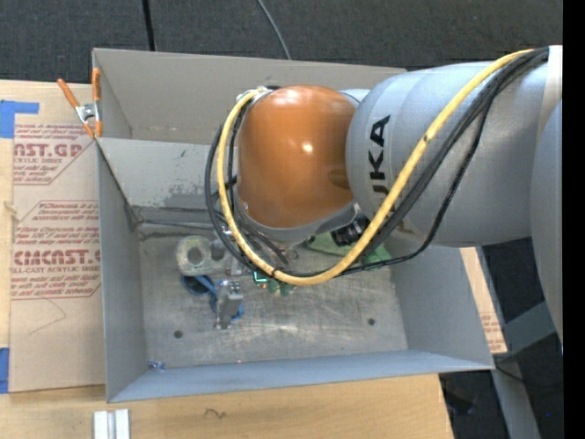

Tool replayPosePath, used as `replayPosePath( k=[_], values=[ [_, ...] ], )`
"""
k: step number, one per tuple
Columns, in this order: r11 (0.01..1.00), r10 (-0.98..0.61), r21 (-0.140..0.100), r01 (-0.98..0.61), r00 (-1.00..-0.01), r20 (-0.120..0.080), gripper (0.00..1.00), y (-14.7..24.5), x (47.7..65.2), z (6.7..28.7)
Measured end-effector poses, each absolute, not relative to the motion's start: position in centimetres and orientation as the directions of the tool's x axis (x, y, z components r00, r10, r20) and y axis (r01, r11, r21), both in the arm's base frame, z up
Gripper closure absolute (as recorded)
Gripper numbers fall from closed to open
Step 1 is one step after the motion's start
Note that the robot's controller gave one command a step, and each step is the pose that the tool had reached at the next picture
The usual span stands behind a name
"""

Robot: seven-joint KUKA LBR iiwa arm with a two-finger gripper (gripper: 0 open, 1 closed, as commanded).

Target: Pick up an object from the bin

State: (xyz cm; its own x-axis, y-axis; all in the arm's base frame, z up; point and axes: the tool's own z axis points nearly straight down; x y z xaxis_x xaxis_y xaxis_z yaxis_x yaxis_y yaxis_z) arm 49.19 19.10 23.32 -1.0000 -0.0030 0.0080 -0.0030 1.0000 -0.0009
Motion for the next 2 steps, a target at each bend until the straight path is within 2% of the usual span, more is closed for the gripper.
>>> replayPosePath(
  k=[1, 2],
  values=[
    [0.98, 0.201, -0.004, 0.201, -0.98, 0.007, 0.0, 15.05, 51.14, 9.26],
    [0.98, 0.199, 0.0, 0.199, -0.98, 0.002, 1.0, 15.18, 51.28, 9.61]
  ],
)
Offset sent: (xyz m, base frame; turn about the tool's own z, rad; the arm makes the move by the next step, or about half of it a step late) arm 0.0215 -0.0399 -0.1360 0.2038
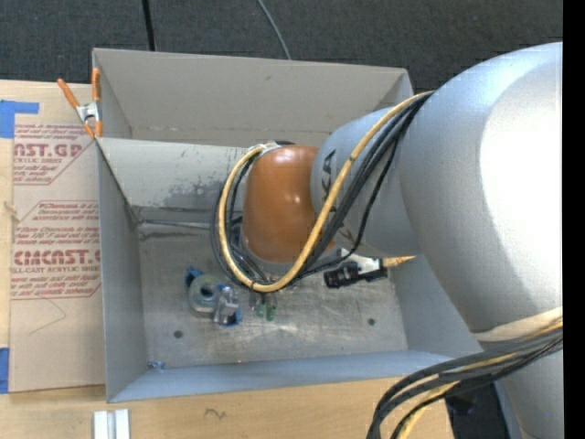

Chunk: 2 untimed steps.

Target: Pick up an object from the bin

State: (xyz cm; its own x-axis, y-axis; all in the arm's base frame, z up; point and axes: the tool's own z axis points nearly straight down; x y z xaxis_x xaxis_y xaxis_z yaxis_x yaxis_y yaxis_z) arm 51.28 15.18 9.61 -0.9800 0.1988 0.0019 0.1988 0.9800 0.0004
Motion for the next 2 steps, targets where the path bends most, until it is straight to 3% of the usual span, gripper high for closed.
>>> replayPosePath(
  k=[1, 2],
  values=[
    [1.0, -0.023, 0.002, -0.023, -1.0, -0.006, 1.0, 16.75, 51.14, 21.6],
    [1.0, -0.021, 0.001, -0.021, -1.0, -0.001, 0.0, 16.7, 51.09, 21.26]
  ],
)
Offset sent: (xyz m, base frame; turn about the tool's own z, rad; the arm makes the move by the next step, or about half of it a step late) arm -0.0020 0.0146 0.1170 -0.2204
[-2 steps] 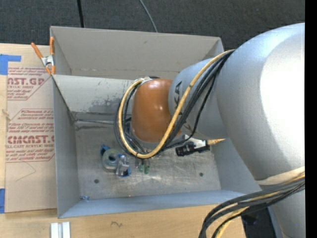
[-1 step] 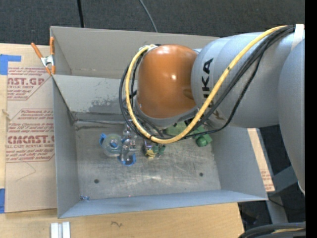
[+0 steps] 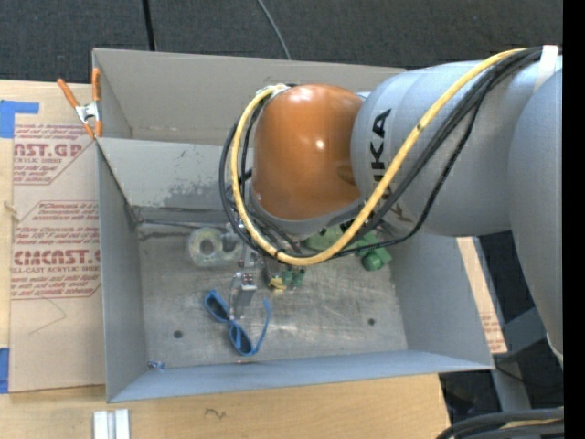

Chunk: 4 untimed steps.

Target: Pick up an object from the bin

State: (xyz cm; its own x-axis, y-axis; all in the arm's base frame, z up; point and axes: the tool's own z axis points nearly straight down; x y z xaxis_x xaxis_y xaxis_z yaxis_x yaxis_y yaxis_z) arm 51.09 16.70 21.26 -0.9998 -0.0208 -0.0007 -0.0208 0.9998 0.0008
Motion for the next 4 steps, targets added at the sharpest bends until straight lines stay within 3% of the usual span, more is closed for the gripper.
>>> replayPosePath(
  k=[1, 2, 3, 4],
  values=[
    [0.777, -0.629, 0.001, -0.629, -0.777, -0.002, 0.0, 17.5, 53.1, 20.4],
    [0.496, -0.868, 0.004, -0.868, -0.496, 0.001, 0.0, 21.0, 50.4, 10.3],
    [0.346, -0.938, -0.001, -0.938, -0.346, -0.001, 0.0, 15.2, 54.8, 8.0],
    [0.085, -0.996, -0.001, -0.996, -0.085, 0.0, 0.0, 17.2, 53.6, 7.2]
  ],
)
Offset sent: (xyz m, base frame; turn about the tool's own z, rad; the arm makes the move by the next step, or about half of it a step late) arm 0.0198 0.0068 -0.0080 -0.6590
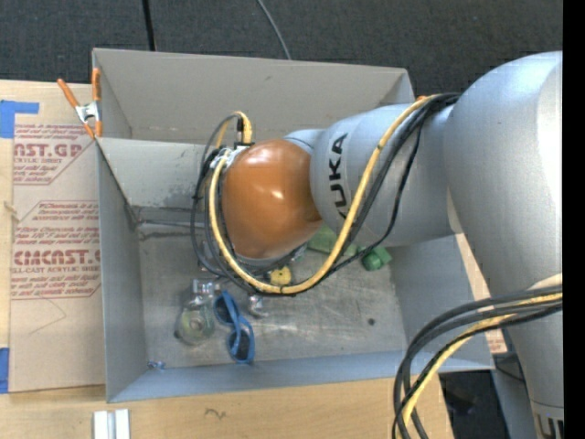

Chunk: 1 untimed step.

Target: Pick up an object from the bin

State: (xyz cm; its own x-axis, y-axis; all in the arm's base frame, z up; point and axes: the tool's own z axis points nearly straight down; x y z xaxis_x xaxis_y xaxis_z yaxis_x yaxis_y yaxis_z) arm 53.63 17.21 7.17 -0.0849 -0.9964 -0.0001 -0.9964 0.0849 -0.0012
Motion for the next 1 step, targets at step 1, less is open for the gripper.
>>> replayPosePath(
  k=[1],
  values=[
    [0.085, -0.996, -0.003, -0.996, -0.085, -0.001, 1.0, 17.27, 53.74, 7.37]
  ],
)
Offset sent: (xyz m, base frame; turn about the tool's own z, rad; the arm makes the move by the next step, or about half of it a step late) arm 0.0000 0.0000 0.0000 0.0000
